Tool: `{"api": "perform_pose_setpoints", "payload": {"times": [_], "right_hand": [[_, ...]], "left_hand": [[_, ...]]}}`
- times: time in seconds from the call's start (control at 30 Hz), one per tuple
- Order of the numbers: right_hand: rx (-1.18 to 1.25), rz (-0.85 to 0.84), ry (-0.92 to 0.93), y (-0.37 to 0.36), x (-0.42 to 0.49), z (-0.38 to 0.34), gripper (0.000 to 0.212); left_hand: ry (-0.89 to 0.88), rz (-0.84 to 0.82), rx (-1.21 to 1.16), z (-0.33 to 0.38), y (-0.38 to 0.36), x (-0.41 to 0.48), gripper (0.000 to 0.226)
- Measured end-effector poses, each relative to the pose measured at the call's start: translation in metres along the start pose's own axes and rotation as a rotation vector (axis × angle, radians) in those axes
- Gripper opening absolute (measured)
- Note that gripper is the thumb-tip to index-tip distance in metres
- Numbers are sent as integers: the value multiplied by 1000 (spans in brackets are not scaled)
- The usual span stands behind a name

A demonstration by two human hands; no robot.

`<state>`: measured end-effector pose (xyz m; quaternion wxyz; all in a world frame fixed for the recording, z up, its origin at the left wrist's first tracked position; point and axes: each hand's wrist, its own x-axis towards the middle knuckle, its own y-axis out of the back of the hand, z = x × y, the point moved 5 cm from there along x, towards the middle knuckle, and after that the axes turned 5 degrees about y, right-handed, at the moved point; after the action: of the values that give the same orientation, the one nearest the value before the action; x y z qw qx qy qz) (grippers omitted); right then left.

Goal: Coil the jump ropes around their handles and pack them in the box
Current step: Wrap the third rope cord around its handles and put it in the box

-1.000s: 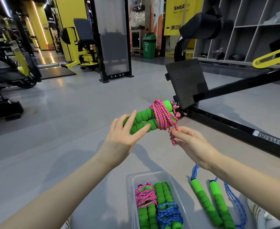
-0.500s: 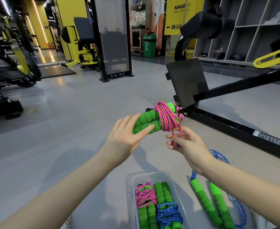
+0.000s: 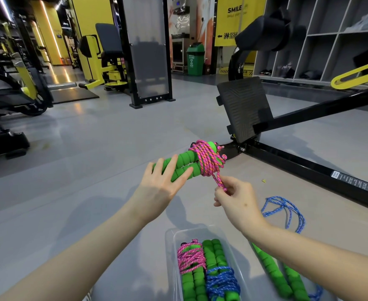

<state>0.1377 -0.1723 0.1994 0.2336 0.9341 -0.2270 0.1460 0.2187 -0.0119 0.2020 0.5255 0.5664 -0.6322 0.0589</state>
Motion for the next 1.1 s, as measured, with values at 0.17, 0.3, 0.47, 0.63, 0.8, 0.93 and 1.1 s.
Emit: {"api": "perform_pose_setpoints", "payload": {"times": [0.17, 0.3, 0.47, 0.63, 0.8, 0.93, 1.1], "right_hand": [[-221, 4, 295, 9, 4, -17, 14], [-98, -43, 312, 13, 15, -24, 15], [-70, -60, 322, 21, 28, -31, 19], [-226, -68, 348, 20, 34, -30, 18], [-286, -48, 402, 24, 41, -24, 9], [-321, -3, 494, 26, 43, -24, 4], [-337, 146, 551, 31, 44, -15, 12]], "left_hand": [[17, -31, -11, -3, -4, -4, 61], [13, -39, -58, 6, -1, 1, 60], [10, 20, -143, 17, 12, 14, 52], [-7, 56, -163, 23, 18, 18, 40], [-60, 61, -168, 31, 20, 18, 33], [-92, 103, -174, 33, 25, 21, 27], [-102, 128, -186, 33, 29, 23, 26]]}}
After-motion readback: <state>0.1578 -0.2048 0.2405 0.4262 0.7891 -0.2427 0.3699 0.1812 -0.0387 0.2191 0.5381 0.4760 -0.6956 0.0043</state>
